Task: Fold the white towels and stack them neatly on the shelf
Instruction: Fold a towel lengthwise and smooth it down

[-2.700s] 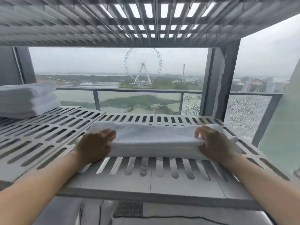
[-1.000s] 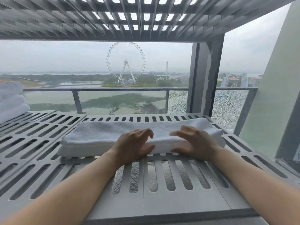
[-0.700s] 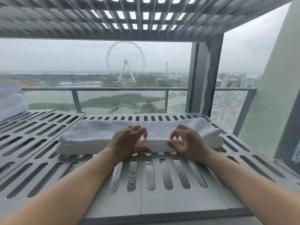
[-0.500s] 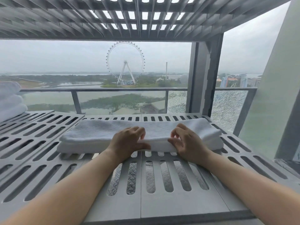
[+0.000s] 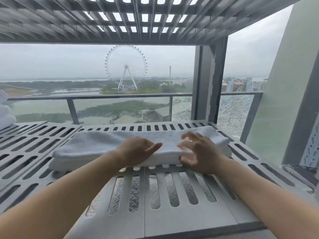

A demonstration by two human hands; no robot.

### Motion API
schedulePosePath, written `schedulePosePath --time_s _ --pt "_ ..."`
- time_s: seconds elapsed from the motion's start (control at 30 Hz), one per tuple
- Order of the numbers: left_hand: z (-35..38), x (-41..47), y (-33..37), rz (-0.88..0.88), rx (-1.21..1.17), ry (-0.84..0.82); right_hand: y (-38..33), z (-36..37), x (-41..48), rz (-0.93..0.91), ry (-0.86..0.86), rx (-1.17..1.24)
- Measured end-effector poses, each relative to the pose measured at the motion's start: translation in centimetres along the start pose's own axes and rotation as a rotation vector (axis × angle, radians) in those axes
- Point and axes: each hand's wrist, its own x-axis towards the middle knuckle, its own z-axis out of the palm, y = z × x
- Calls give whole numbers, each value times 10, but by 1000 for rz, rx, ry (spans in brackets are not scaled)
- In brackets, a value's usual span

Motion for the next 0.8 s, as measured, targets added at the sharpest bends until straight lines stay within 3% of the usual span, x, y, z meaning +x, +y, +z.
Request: schedulePosePath --time_s 0.1,0.2,0.33,0.43,0.57,0.8 --pt "-4 28 8 -45 -110 -11 2 -9 6 62 39 104" --pt "-4 58 16 -53 -135 29 8 -14 37 235 79 119" --pt "9 83 24 -27 -194 17 10 2 59 371 -214 180" --pt "38 80 26 23 -90 -111 21 18 40 401 -447 63" --pt "49 78 23 13 -30 -181 25 22 28 456 -490 17" --pt "43 74 27 -5 -18 -156 38 16 28 542 -480 -30"
